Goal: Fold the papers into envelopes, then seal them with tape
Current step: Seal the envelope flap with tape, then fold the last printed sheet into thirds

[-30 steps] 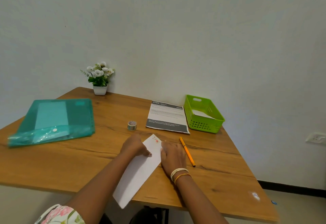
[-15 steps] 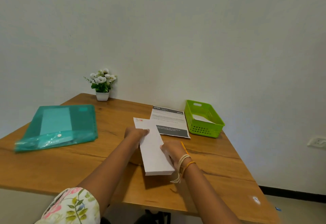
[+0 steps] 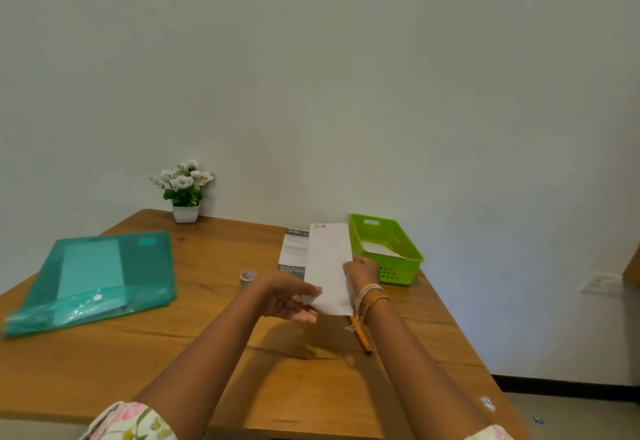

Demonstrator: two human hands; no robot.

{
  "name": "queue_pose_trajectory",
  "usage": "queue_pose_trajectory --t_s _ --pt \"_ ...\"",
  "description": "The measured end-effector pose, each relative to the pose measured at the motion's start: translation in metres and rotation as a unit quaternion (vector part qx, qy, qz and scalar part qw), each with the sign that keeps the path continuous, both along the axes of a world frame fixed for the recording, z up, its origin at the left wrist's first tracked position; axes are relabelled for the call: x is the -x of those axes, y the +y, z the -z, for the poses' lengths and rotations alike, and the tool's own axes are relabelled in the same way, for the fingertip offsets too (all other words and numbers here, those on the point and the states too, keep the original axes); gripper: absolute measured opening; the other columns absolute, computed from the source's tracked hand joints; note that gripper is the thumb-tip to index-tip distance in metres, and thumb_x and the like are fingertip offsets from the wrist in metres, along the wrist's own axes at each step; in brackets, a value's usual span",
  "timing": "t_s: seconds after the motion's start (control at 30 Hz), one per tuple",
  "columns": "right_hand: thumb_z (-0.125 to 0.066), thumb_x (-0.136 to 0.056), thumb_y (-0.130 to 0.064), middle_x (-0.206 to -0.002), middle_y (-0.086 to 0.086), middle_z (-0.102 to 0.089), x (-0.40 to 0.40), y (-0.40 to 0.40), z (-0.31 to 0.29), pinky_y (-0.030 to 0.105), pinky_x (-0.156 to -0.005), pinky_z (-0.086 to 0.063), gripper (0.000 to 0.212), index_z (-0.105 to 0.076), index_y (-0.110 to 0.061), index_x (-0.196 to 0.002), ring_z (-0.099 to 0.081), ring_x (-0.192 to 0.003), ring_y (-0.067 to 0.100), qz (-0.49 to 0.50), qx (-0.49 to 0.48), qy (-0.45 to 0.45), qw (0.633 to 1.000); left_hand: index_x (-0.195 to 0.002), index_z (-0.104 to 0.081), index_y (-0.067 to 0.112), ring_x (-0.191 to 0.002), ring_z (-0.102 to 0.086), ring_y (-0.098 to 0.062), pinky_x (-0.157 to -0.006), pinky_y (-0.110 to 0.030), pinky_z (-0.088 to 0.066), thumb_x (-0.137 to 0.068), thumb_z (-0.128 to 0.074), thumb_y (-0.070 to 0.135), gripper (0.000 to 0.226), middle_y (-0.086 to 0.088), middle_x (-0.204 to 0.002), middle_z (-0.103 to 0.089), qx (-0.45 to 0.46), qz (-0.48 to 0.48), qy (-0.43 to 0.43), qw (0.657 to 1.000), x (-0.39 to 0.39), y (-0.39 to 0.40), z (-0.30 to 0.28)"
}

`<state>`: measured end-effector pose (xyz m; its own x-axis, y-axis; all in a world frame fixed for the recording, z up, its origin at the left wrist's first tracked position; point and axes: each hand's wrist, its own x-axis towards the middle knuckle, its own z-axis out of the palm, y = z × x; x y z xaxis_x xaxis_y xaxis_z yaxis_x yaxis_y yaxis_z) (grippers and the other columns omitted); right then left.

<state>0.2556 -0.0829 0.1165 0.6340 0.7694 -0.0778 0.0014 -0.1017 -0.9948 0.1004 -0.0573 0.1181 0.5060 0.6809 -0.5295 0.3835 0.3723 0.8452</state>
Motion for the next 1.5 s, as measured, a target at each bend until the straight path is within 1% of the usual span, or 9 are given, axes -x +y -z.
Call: queue_pose_trajectory --t_s 0.17,0.47,0.57,0.67,0.87,1.0,1.1,1.33,1.5 --pt "-0.049 -0.081 0.012 -0.082 0.009 -0.057 -0.033 0.009 -0.016 0.017 -0.044 -0.038 0.022 -0.069 0.010 -0.092 -0.051 -0.076 0.019 0.019 -0.032 -0.020 0.999 -0.114 -0.056 0.001 -0.071 -0.072 -0.022 -0.057 -0.027 -0.059 -0.079 -0.077 0.015 0.042 -0.019 -0.098 -0.069 0.026 -0.007 -0.057 0.998 -0.034 0.013 -0.006" --pt "-0.054 -0.089 -0.010 -0.105 0.015 -0.051 -0.110 0.038 -0.048 0.034 -0.082 -0.048 0.036 -0.054 0.002 -0.123 -0.047 -0.092 0.025 -0.056 0.170 -0.092 0.980 -0.106 -0.060 -0.010 -0.080 -0.067 -0.022 -0.055 -0.024 -0.057 -0.085 -0.063 -0.008 0.021 -0.022 -0.104 -0.067 0.000 -0.096 -0.142 0.985 -0.124 0.045 -0.022" --pt "-0.053 -0.087 0.006 -0.096 0.017 -0.048 -0.121 0.040 -0.048 0.037 -0.065 -0.054 0.014 -0.050 -0.001 -0.099 -0.051 -0.087 0.034 -0.064 0.178 0.008 0.982 -0.112 -0.058 -0.011 -0.104 -0.064 -0.031 -0.049 -0.022 -0.055 -0.082 -0.063 -0.013 0.031 -0.023 -0.113 -0.064 -0.025 -0.134 -0.152 0.979 -0.154 0.062 -0.022" --pt "-0.052 -0.084 0.018 -0.079 0.016 -0.047 -0.139 0.053 -0.043 0.035 -0.051 -0.054 0.021 -0.048 -0.001 -0.075 -0.053 -0.068 0.031 -0.026 0.147 0.024 0.989 -0.116 -0.054 -0.014 -0.106 -0.064 -0.034 -0.045 -0.023 -0.055 -0.079 -0.066 -0.014 0.039 -0.026 -0.117 -0.062 -0.030 -0.140 -0.141 0.980 -0.175 0.079 -0.020" --pt "-0.056 -0.083 0.017 -0.068 0.016 -0.054 -0.161 0.084 -0.031 0.026 -0.033 -0.049 0.019 -0.051 0.003 -0.096 -0.056 -0.051 0.026 -0.006 0.175 -0.023 0.984 -0.101 -0.055 -0.006 -0.081 -0.070 -0.032 -0.077 -0.039 -0.059 -0.070 -0.080 -0.004 0.040 -0.021 -0.091 -0.067 -0.115 -0.151 -0.062 0.980 -0.199 0.113 -0.003" --pt "-0.062 -0.079 0.012 -0.079 0.021 -0.065 -0.171 0.099 -0.019 0.046 -0.067 -0.059 0.019 -0.056 0.008 -0.096 -0.063 -0.056 0.030 0.041 0.174 -0.094 0.979 -0.101 -0.062 -0.001 -0.085 -0.070 -0.037 -0.082 -0.045 -0.057 -0.068 -0.080 -0.008 0.038 -0.023 -0.096 -0.065 -0.194 -0.158 -0.058 0.967 -0.196 0.126 0.010" --pt "-0.061 -0.081 -0.001 -0.101 0.022 -0.067 -0.177 0.106 -0.008 0.043 -0.087 -0.055 0.025 -0.061 0.005 -0.105 -0.067 -0.095 0.037 0.074 0.191 -0.215 0.955 -0.101 -0.067 -0.005 -0.079 -0.070 -0.035 -0.081 -0.045 -0.058 -0.077 -0.074 -0.005 0.025 -0.026 -0.096 -0.069 -0.202 -0.141 -0.082 0.966 -0.195 0.132 0.019" --pt "-0.049 -0.088 -0.012 -0.119 0.017 -0.062 -0.179 0.100 0.003 0.039 -0.091 -0.046 0.031 -0.058 -0.005 -0.117 -0.046 -0.120 0.036 0.046 0.282 -0.384 0.878 -0.107 -0.070 0.004 -0.082 -0.070 -0.024 -0.068 -0.032 -0.059 -0.088 -0.064 0.006 0.020 -0.015 -0.096 -0.071 -0.305 -0.107 -0.066 0.944 -0.182 0.126 0.038" --pt "-0.048 -0.088 -0.019 -0.125 0.013 -0.057 -0.167 0.086 0.003 0.039 -0.095 -0.037 0.029 -0.060 -0.011 -0.114 -0.043 -0.120 0.032 0.058 0.311 -0.435 0.843 -0.105 -0.073 0.012 -0.101 -0.065 -0.020 -0.090 -0.033 -0.052 -0.088 -0.064 0.010 0.019 -0.007 -0.109 -0.071 -0.402 -0.098 -0.026 0.910 -0.155 0.117 0.045"
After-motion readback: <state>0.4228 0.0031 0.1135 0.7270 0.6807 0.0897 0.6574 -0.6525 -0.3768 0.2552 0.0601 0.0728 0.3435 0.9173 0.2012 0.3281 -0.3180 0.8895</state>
